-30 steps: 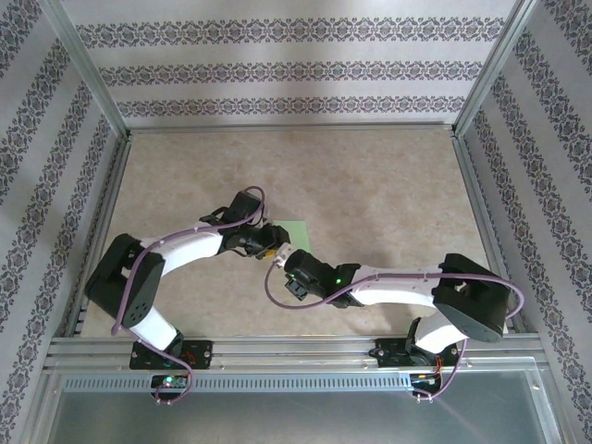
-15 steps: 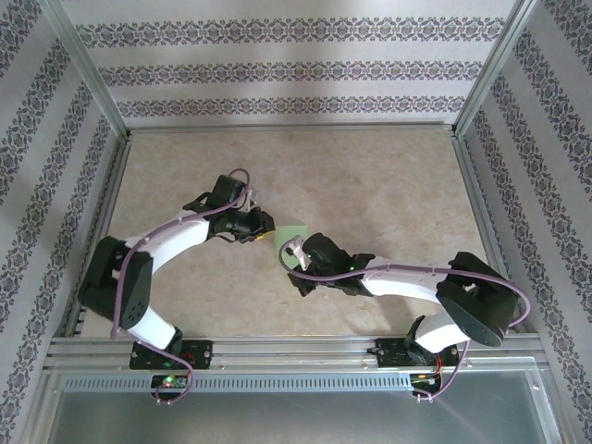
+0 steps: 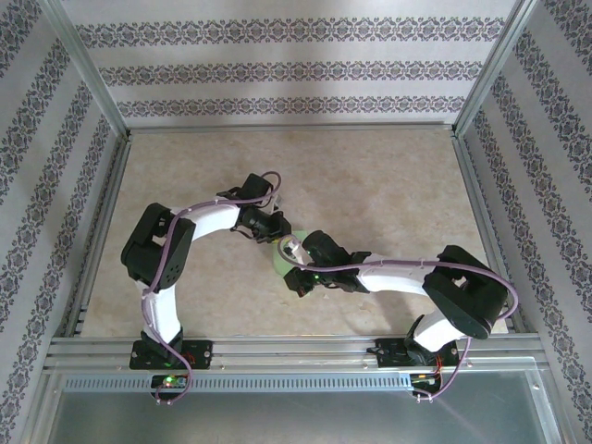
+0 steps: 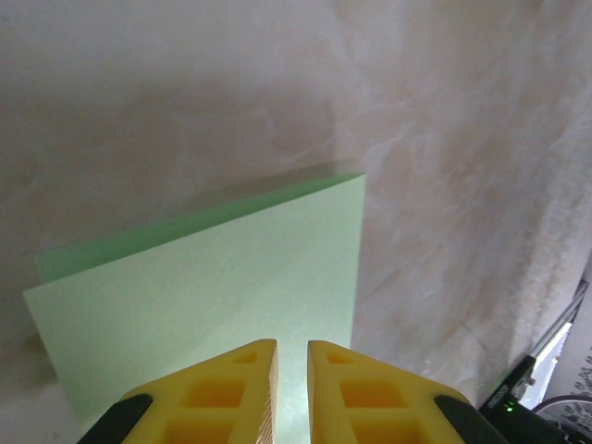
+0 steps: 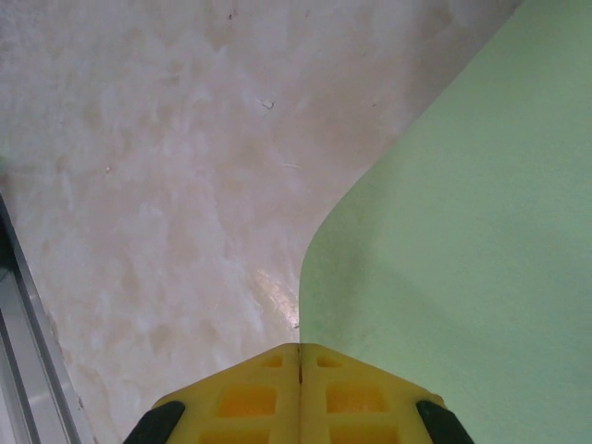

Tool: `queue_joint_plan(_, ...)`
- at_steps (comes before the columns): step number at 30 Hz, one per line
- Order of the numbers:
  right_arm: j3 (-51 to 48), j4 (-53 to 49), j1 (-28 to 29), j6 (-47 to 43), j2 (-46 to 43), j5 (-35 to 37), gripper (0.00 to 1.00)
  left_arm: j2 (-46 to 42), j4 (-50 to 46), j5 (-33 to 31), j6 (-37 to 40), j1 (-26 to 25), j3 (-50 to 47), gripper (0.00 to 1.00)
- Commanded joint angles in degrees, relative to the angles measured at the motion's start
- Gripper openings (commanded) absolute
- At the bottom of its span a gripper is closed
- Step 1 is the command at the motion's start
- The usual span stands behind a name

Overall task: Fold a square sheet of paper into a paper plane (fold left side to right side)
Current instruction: Third fold the triangle at the center of the table.

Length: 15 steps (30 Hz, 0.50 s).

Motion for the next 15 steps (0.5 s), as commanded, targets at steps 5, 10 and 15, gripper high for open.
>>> queue_joint_plan(5, -0.1, 1.4, -1.9, 1.6, 1.1, -2.2, 0.00, 4.4, -4.0, -1.2, 3.3, -2.0, 1.6, 0.14)
queue_joint_plan(10, -0.4, 0.1, -3.3, 2.7, 1.5, -0.9, 0.00, 5.2, -4.6, -3.5, 3.4, -2.2, 0.5, 0.13)
queue_joint_plan(15, -0.6, -1.4, -4.6, 3.4, 1.3, 1.7, 0.00, 5.1, -4.6, -4.4, 3.3, -2.3, -0.2, 0.12)
